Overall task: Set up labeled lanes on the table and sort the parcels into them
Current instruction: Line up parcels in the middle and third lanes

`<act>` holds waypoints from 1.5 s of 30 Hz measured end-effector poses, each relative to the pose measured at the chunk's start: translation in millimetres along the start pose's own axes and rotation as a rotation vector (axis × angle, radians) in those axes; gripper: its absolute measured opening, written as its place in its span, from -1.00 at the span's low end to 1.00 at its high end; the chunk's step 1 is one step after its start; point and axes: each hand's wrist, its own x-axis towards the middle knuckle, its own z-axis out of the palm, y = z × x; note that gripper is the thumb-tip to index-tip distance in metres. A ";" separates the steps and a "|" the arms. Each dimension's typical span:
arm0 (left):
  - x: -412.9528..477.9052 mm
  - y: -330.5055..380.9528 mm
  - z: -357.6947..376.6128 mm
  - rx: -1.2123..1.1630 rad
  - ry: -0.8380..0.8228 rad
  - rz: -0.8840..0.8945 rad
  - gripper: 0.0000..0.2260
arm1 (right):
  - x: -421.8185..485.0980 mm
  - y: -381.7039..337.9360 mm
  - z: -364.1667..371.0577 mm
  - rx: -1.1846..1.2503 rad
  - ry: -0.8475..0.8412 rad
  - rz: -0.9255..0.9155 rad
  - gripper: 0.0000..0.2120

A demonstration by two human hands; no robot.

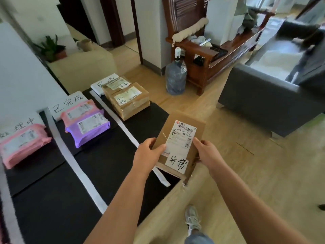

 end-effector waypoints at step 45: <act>154.7 2.8 -14.9 -0.026 0.491 -0.359 -0.65 | 183.1 -109.1 59.1 -0.621 -0.189 -0.266 -0.55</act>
